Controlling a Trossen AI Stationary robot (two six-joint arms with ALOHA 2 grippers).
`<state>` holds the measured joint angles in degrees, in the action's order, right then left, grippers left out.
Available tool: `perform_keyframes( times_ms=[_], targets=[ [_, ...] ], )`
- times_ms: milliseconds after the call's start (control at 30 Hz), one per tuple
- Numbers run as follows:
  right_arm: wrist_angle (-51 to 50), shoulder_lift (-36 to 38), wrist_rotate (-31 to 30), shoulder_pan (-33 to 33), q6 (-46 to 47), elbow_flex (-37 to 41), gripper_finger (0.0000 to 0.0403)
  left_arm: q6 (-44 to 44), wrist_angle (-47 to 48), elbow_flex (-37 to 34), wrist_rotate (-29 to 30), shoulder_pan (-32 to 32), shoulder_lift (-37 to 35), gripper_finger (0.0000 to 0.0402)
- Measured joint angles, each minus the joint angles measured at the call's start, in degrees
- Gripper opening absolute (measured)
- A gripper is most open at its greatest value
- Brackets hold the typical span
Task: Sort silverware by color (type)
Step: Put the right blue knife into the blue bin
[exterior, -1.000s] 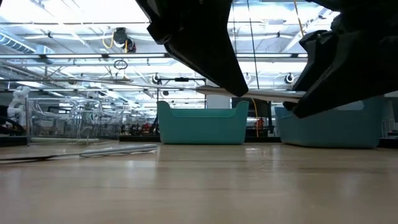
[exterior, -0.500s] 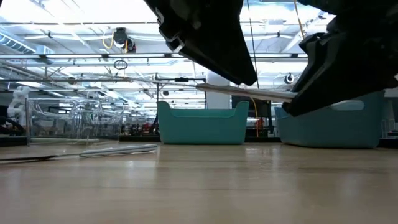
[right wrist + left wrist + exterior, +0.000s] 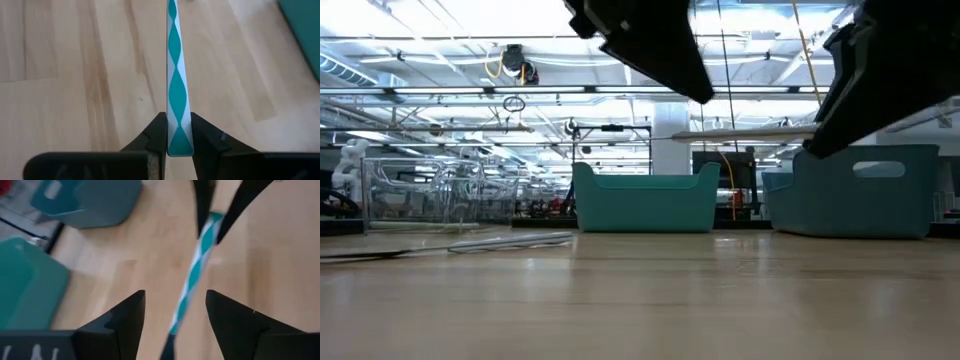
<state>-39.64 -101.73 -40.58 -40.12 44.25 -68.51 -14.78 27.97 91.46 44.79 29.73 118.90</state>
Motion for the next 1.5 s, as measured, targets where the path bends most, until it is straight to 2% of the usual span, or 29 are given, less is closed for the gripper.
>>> perform_keyframes(
  times_ms=[333,433,567,667,833,1033,1133,1300,1500],
  targets=[
    [-19.08,0.00,-1.44,0.02,8.71,-7.33,0.0051,-5.39,12.14,-0.02,5.01,-1.06,-3.12,0.0218],
    [-22.71,0.00,-1.42,0.03,9.33,-8.85,0.0051,-7.15,16.35,-0.02,7.88,-0.47,-3.13,0.0218],
    [-25.23,0.00,-1.35,0.30,9.36,-10.71,0.0051,-12.84,23.47,-1.23,15.48,0.69,-3.16,0.0218],
    [-27.29,0.00,-1.35,0.42,9.24,-12.02,0.0051,-17.84,26.48,-4.03,15.40,1.42,-4.53,0.0218],
    [-34.68,0.07,-1.35,1.13,10.30,-14.35,0.0051,-18.00,18.09,-13.11,13.08,2.65,-8.90,0.0218],
    [-41.74,3.21,-2.69,2.34,15.65,-14.66,0.0051,-6.57,-9.36,-25.93,6.99,3.57,-15.88,0.0218],
    [-44.66,5.77,-6.72,2.56,20.18,-14.68,0.0051,-2.15,-17.29,-27.94,5.85,3.79,-17.27,0.0218],
    [-49.73,10.14,-10.48,2.56,28.85,-14.42,0.0051,-0.30,-17.74,-27.89,5.21,4.07,-17.87,0.0218],
    [-50.24,14.29,-14.75,2.99,34.90,-12.86,0.0051,-0.78,-17.07,-27.93,4.64,4.18,-17.82,0.0218]
  ],
)
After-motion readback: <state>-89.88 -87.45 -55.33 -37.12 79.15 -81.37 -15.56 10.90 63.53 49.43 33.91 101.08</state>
